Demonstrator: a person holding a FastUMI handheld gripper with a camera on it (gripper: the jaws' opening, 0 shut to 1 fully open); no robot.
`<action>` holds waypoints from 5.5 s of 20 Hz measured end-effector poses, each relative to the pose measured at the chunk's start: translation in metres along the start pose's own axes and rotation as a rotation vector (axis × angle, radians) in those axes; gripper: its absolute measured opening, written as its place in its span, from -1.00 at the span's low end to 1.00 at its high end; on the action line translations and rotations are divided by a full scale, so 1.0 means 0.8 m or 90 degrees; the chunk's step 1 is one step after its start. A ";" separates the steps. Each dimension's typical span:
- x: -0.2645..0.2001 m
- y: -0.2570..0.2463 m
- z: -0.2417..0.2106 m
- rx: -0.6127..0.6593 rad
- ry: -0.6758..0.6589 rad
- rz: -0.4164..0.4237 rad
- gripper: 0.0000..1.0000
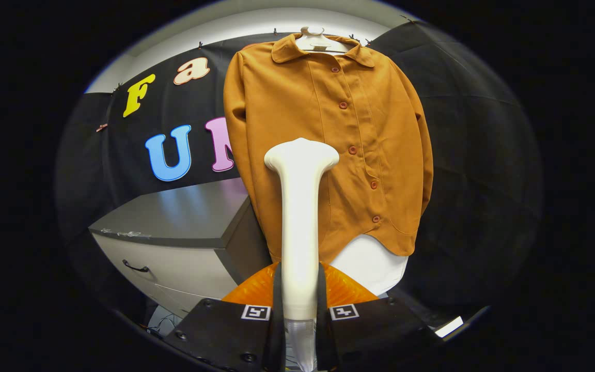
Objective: Iron the clothes twice with a garment steamer, once on the left side and once on the right side.
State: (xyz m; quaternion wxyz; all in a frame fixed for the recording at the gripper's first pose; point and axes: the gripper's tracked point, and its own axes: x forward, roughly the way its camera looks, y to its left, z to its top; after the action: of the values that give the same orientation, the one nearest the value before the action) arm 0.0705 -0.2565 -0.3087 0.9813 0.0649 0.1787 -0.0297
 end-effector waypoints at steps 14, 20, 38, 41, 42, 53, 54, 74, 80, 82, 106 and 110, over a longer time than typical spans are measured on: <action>-0.105 -0.043 0.207 -0.008 -0.193 -0.009 -0.47; -0.095 -0.089 0.294 0.013 -0.252 -0.036 -0.47; 0.048 -0.158 0.289 0.026 -0.244 -0.038 -0.47; 0.060 -0.163 0.265 0.025 -0.222 -0.037 -0.47; 0.063 -0.164 0.258 0.026 -0.216 -0.037 -0.47; 0.074 -0.184 0.158 0.045 -0.131 -0.054 -0.47; 0.074 -0.186 0.147 0.046 -0.121 -0.056 -0.47; 0.048 -0.199 -0.032 0.070 0.052 -0.090 -0.47; 0.013 -0.185 -0.046 0.072 0.052 -0.108 -0.46; -0.004 -0.180 -0.040 0.052 0.043 -0.118 -0.47; -0.122 0.096 0.284 0.008 -0.165 -0.066 -0.47; -0.134 0.151 0.288 0.001 -0.164 -0.056 -0.47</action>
State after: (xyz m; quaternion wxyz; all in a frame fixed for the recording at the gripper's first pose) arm 0.0603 -0.1649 -0.0430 0.9938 0.0537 0.0536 -0.0809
